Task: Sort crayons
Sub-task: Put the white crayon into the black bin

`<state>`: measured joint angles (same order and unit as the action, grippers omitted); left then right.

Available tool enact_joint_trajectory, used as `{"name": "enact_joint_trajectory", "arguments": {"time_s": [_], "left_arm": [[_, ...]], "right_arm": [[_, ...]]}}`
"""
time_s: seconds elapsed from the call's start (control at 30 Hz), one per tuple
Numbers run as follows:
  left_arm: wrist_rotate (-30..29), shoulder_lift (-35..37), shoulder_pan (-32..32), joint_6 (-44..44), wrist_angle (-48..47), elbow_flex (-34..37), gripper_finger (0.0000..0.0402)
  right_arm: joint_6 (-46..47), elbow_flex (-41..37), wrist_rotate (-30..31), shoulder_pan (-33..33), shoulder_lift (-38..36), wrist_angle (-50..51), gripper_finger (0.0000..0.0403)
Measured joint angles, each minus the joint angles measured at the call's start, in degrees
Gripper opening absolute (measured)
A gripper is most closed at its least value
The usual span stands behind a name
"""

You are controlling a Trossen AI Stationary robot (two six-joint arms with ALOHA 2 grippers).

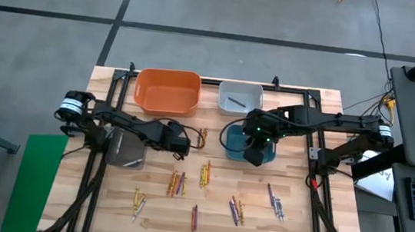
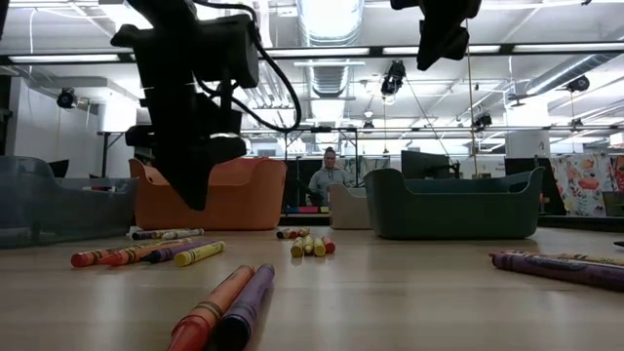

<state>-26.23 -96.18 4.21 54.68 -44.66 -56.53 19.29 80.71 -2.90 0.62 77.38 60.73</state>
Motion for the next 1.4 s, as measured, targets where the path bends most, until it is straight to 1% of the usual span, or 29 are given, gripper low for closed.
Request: {"name": "enact_joint_trajectory", "arguments": {"time_s": [0.17,0.33,1.03,1.4], "left_arm": [[-0.38,-0.17,0.0,-0.02,0.54,0.48,0.0089],[-1.45,-0.17,0.0,-0.02,1.13,1.54,0.0099],[-1.32,-0.17,0.0,1.66,13.01,9.39,0.0099],[-1.43,-0.13,0.04,2.01,16.25,10.93,0.0075]], "right_arm": [[-0.02,0.0,0.0,-0.02,0.0,0.02,0.0052],[-0.02,0.0,0.0,-0.02,0.0,0.0,0.0052],[0.17,-0.02,0.0,-0.02,0.0,-0.15,0.0052],[0.2,-0.02,0.0,-0.01,0.0,-0.15,0.0052]]}}
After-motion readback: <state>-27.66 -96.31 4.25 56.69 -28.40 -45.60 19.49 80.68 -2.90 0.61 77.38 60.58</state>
